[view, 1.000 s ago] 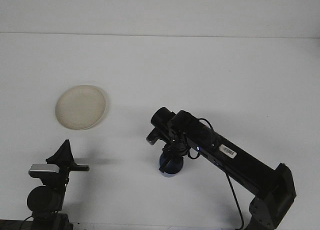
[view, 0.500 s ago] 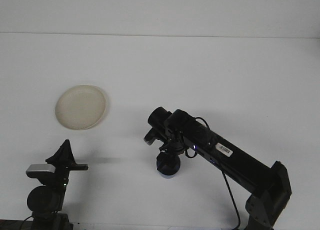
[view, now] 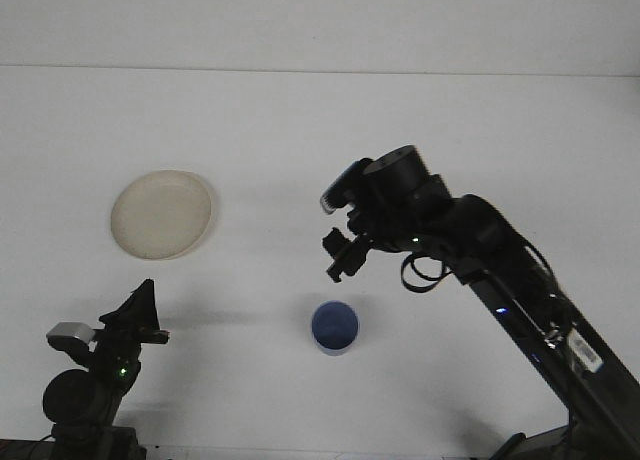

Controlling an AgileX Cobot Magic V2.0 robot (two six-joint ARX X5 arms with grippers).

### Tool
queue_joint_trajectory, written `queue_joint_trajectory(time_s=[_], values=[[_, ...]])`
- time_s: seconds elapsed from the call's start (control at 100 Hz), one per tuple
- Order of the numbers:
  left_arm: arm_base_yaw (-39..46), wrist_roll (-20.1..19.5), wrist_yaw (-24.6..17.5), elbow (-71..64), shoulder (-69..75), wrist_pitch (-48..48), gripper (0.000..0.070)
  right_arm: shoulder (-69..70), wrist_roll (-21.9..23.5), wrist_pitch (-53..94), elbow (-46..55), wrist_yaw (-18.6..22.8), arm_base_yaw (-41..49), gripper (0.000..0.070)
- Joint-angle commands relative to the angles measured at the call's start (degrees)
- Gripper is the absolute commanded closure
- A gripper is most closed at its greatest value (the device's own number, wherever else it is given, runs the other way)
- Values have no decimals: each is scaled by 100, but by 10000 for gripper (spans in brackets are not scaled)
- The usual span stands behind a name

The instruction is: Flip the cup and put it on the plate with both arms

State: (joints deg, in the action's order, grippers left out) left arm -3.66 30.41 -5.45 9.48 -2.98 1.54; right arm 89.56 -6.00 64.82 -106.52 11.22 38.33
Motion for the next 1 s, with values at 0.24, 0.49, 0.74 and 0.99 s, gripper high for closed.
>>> queue_joint_trajectory(time_s=[0.24, 0.49, 0.74, 0.99], values=[[-11, -1126, -1102, 2304, -2184, -1209, 688, -1974, -44, -2253, 2326, 291, -850, 313], [-267, -2385, -2538, 4317, -4677, -2680, 548, -4048, 409, -4503, 5224, 114, -1650, 313], [-1226, -3023, -2564, 5602, -6432, -3912, 203, -5296, 647, -4894, 6780, -76, -2243, 313], [-2441, -3355, -2037, 6612, -7772, -4835, 203, -5576, 730, -4843, 7136, -74, -2393, 313]])
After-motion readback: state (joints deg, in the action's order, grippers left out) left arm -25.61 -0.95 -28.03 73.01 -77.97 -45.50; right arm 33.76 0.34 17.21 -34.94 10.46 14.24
